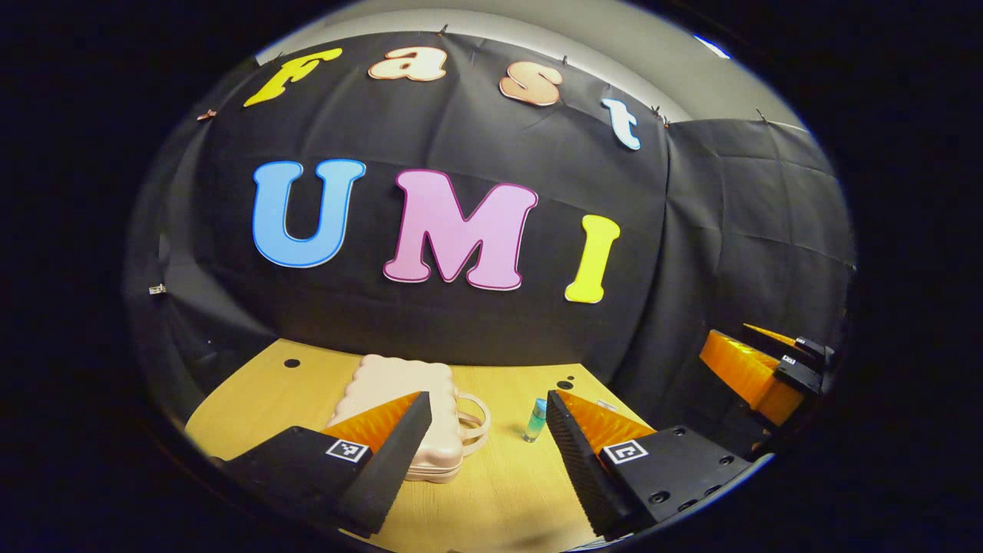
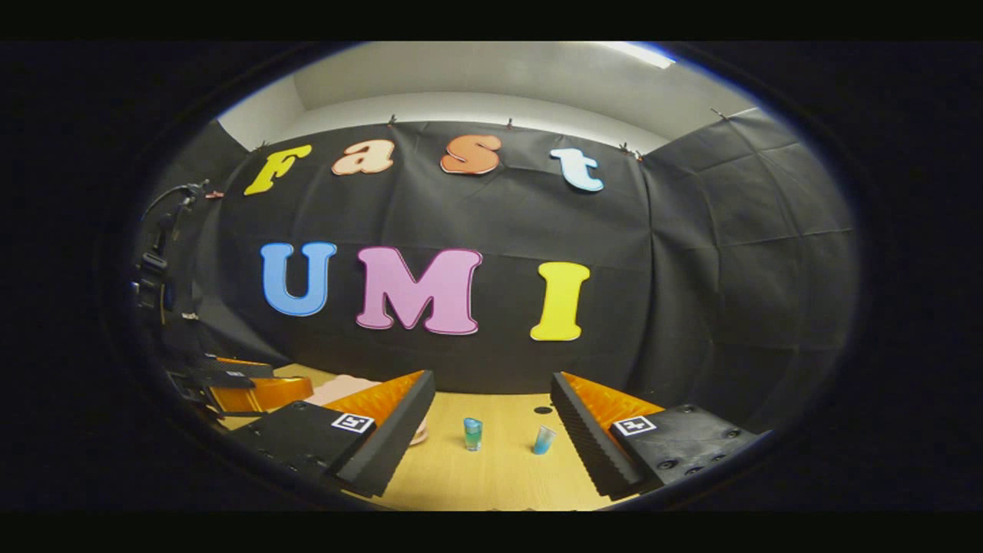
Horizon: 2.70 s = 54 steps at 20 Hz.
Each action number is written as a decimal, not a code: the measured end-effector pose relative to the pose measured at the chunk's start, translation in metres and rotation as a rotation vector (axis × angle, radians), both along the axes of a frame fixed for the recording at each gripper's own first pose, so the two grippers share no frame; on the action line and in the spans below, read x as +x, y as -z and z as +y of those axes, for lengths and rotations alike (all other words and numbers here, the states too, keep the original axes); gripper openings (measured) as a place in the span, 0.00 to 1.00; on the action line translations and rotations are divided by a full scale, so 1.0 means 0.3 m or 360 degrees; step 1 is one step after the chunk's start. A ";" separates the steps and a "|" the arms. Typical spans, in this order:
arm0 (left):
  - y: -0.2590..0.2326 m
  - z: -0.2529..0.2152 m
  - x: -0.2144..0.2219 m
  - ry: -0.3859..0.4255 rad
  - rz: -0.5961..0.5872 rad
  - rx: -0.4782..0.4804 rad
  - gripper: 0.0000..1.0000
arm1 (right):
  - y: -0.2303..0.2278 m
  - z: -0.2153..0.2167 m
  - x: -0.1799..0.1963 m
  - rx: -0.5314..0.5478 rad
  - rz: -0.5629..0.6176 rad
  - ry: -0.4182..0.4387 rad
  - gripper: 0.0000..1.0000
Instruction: First open the suitcase, pack the skin care products into it, and then close the suitcase.
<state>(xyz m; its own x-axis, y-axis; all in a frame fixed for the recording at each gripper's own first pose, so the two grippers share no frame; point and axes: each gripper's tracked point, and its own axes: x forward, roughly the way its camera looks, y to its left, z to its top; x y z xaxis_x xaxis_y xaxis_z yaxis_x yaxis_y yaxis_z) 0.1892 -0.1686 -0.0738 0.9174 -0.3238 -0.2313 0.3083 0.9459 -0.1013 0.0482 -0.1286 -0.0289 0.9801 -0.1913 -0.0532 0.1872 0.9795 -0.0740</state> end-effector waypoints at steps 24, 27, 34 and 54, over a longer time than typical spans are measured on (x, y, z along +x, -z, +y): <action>0.844 -0.307 0.751 -0.0112 0.0839 0.0459 0.83 | 0.405 -0.208 0.317 0.0093 0.0432 -0.0045 0.96; 0.906 -0.310 0.758 -0.0140 0.0927 0.0450 0.70 | 0.451 -0.213 0.319 0.0148 0.0490 -0.0064 0.96; 0.939 -0.269 0.756 -0.0104 0.1020 0.0712 0.18 | 0.482 -0.204 0.322 0.0210 0.0520 -0.0060 0.96; -0.035 0.662 0.828 -0.0512 0.0500 0.0887 0.10 | 0.488 0.029 0.387 0.0223 0.0464 -0.0362 0.97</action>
